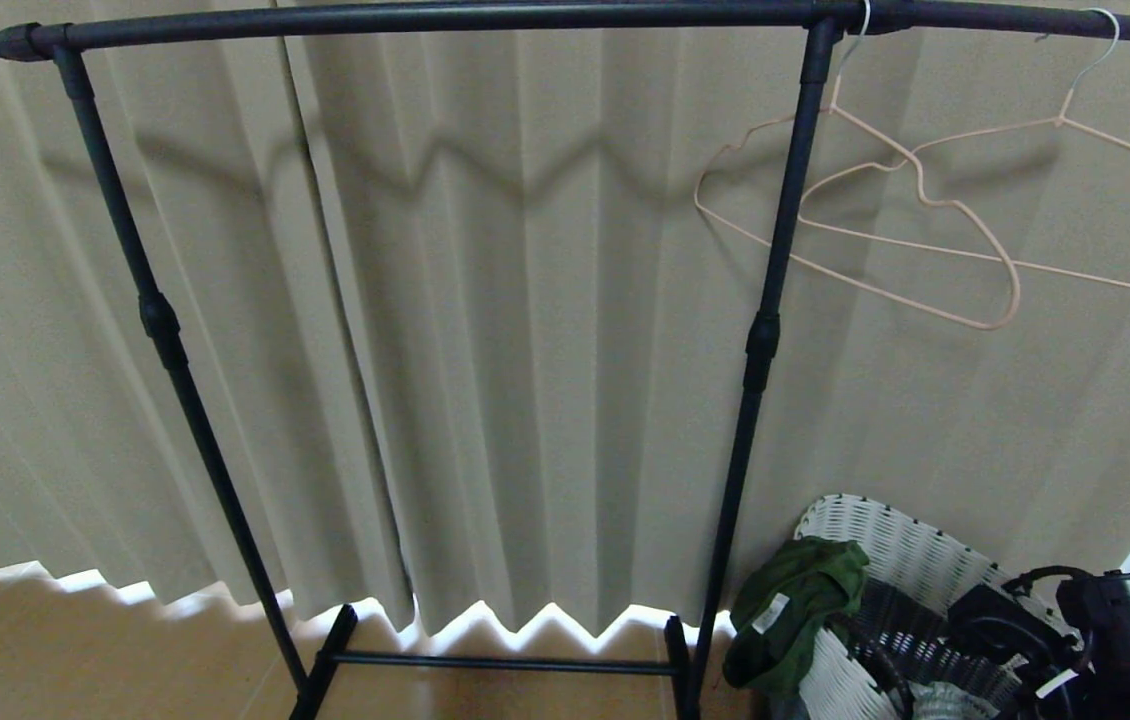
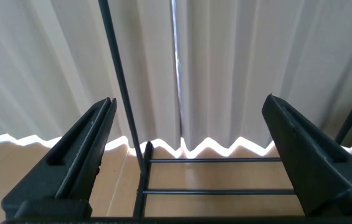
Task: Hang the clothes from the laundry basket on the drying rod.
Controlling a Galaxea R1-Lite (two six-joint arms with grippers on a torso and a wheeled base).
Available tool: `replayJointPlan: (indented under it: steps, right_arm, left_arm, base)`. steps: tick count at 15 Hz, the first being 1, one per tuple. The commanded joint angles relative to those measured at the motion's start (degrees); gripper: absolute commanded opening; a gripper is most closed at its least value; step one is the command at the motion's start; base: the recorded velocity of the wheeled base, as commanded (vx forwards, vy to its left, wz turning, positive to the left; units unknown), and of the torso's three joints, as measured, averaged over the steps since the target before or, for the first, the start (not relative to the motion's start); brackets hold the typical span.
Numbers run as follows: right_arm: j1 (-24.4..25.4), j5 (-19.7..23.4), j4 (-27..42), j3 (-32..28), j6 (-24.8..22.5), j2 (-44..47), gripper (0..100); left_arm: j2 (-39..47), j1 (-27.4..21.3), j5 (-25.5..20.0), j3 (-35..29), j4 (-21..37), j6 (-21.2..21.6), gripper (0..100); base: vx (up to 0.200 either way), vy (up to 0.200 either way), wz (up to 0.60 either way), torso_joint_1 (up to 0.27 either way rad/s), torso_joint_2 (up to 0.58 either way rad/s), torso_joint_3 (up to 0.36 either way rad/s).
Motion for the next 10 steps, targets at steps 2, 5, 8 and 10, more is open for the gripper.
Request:
replayJointPlan:
  steps: [2, 5, 8, 10]
  right_arm:
    - [-1.9, 0.0, 0.0, -1.4, -0.2, 3.3, 100]
    - [-1.9, 0.0, -0.1, -1.4, -0.2, 3.2, 0]
    - [-1.8, -0.1, -2.6, -1.2, -0.2, 3.3, 0]
    - [-1.8, 0.0, -2.6, -0.8, -0.2, 2.5, 0]
  left_arm:
    - [0.0, 0.0, 0.0, 0.0, -0.1, 0.0, 100]
    - [0.0, -0.1, 0.0, 0.0, -0.1, 0.0, 100]
    - [0.0, -0.1, 0.0, 0.0, 0.0, 0.0, 100]
    - [0.0, 0.0, 0.0, 0.0, 0.0, 0.0, 100]
  base:
    - [0.000, 0.000, 0.00, 0.000, 0.00, 0.000]
    - [0.000, 0.000, 0.00, 0.000, 0.00, 0.000]
    - [0.000, 0.000, 0.00, 0.000, 0.00, 0.000]
    - [0.000, 0.000, 0.00, 0.000, 0.00, 0.000]
